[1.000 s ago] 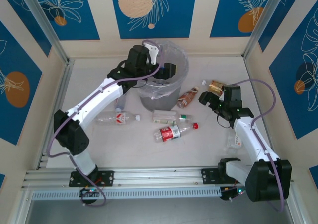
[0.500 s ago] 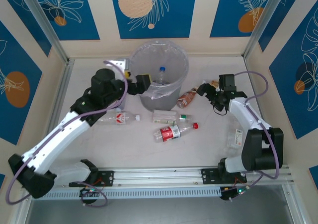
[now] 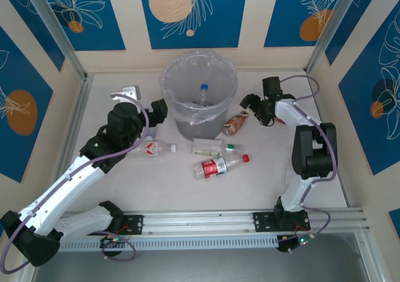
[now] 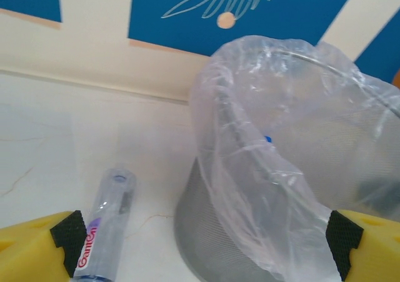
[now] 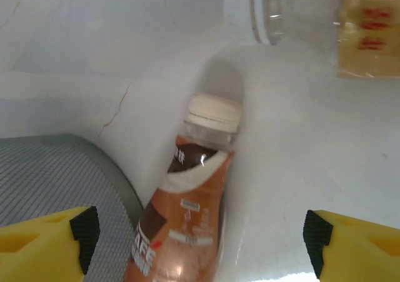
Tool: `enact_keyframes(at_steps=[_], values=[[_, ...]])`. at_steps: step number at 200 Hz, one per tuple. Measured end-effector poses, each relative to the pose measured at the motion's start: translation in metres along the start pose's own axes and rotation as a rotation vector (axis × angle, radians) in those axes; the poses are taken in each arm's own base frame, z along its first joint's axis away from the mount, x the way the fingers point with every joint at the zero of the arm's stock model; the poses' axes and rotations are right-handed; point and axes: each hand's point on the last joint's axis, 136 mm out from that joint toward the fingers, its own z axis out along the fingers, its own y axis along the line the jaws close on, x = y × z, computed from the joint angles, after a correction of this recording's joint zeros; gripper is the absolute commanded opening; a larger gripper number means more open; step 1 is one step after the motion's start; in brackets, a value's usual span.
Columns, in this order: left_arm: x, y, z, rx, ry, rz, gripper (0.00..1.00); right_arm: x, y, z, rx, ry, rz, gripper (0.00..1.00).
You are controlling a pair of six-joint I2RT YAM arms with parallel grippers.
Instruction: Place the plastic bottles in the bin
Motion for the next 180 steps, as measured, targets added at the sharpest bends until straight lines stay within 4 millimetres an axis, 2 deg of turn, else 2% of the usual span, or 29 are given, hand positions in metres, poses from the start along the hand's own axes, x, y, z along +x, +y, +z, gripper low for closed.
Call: enact_keyframes(at_steps=[36,75,116,166,180], values=[[0.018,0.017,0.007,-0.071,0.018,-0.003,1.00,0.003,0.000,0.030,0.083,0.021,-0.014,0.85],[0.015,0.026,0.007,-0.110,0.003,-0.005,0.99,-0.003,-0.005,0.050,0.160,0.014,-0.005,0.81],[0.013,0.029,0.008,-0.123,-0.004,-0.008,1.00,-0.002,-0.008,0.060,0.189,0.013,0.012,0.68],[0.013,0.033,0.008,-0.133,-0.006,-0.011,1.00,0.005,-0.007,0.070,0.221,0.030,-0.006,0.64],[0.013,0.034,0.009,-0.135,-0.005,-0.011,1.00,0.004,-0.005,0.070,0.224,0.024,-0.019,0.55]])
